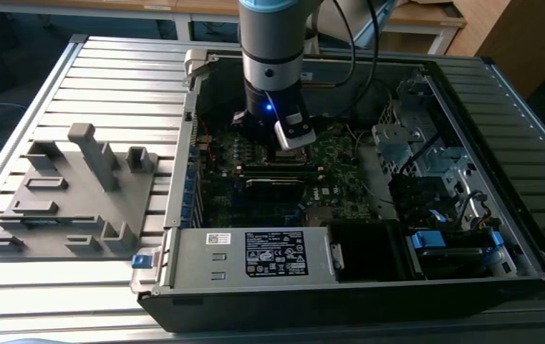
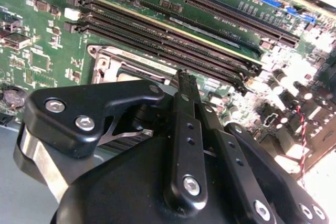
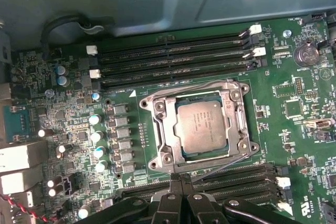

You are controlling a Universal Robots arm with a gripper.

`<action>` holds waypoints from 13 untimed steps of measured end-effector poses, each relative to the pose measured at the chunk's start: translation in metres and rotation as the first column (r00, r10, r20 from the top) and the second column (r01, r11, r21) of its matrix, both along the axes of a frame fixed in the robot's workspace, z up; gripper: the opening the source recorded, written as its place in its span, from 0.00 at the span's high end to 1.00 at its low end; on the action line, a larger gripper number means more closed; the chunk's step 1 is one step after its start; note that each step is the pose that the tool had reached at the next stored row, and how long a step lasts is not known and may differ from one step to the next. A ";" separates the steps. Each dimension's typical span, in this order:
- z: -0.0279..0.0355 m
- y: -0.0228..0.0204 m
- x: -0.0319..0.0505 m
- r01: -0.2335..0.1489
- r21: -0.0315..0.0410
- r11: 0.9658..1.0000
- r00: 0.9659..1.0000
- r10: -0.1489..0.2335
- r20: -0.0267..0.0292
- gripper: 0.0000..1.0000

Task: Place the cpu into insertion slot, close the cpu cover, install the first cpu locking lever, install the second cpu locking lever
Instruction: 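Install the second cpu locking lever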

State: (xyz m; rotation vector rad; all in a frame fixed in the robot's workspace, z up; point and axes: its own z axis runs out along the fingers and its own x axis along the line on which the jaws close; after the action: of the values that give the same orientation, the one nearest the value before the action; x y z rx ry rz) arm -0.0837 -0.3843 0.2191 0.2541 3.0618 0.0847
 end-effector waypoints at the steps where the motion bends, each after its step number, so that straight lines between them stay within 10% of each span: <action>1: -0.0001 0.0000 -0.0002 0.000 0.000 1.000 1.000 0.000 0.000 0.89; 13: -0.0005 -0.0031 -0.0006 0.000 0.000 1.000 1.000 0.000 0.000 0.89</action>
State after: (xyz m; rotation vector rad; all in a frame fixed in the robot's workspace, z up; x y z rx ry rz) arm -0.0843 -0.3874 0.2186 0.2541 3.0618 0.0849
